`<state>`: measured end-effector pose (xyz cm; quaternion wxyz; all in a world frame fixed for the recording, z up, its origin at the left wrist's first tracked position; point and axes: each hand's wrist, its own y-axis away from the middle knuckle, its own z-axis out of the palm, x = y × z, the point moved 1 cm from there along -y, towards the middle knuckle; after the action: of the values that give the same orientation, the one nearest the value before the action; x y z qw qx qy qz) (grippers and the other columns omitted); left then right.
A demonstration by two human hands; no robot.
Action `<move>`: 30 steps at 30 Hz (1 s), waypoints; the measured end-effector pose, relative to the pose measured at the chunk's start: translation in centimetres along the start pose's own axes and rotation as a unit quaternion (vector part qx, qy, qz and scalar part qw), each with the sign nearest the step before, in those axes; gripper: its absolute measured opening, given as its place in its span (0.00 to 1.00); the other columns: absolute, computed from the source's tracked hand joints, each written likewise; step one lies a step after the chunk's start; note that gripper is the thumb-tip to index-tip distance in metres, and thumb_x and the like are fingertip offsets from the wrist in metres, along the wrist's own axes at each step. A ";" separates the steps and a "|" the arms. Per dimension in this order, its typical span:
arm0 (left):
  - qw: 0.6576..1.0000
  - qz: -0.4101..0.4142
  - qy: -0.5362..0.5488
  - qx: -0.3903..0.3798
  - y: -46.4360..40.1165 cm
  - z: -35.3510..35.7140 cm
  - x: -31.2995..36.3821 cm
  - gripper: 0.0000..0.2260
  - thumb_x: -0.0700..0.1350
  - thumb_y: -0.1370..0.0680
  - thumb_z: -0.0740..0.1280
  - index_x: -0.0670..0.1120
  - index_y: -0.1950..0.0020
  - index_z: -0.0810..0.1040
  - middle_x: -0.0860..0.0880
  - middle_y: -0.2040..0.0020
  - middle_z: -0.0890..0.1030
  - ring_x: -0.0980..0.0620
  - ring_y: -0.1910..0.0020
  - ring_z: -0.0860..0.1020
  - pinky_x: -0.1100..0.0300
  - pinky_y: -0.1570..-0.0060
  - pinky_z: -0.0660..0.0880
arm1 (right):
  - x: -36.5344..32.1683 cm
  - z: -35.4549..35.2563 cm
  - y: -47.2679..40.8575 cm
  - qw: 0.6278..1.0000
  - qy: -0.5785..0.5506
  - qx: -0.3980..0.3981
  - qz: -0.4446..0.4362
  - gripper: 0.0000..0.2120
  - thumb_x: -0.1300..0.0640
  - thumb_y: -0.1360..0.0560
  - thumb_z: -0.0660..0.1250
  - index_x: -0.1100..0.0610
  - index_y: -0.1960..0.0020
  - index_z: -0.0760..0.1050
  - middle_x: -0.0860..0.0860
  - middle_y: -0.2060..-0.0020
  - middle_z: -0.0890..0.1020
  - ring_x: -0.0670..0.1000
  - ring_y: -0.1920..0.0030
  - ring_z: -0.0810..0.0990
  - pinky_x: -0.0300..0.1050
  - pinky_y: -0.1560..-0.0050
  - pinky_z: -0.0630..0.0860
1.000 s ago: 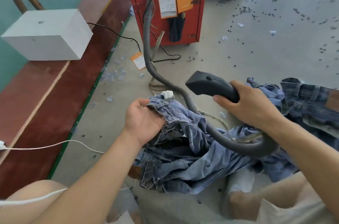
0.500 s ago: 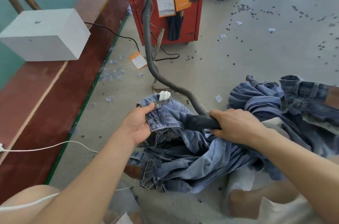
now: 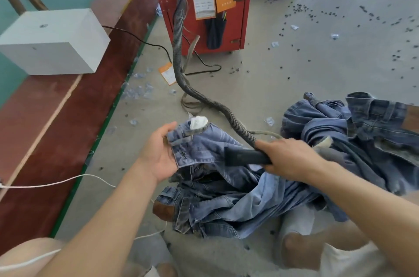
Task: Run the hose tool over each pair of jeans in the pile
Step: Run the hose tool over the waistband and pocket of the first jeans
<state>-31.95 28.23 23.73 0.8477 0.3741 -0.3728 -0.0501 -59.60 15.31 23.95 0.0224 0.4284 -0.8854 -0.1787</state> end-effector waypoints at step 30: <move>0.998 0.031 -0.024 -0.051 1.3 -4.8 -1.4 0.22 0.38 0.21 0.66 0.37 0.27 0.74 0.34 0.33 0.79 0.35 0.35 0.80 0.46 0.46 0.82 | 0.0 -2.3 -3.1 0.983 -0.163 0.054 -0.069 0.12 0.42 0.25 0.71 0.39 0.49 0.67 0.40 0.65 0.78 0.41 0.65 0.77 0.44 0.64 0.74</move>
<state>-30.00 32.52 21.70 0.8576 0.3179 -0.4010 -0.0518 -56.86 12.86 25.01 -0.1582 0.4544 -0.8536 -0.1995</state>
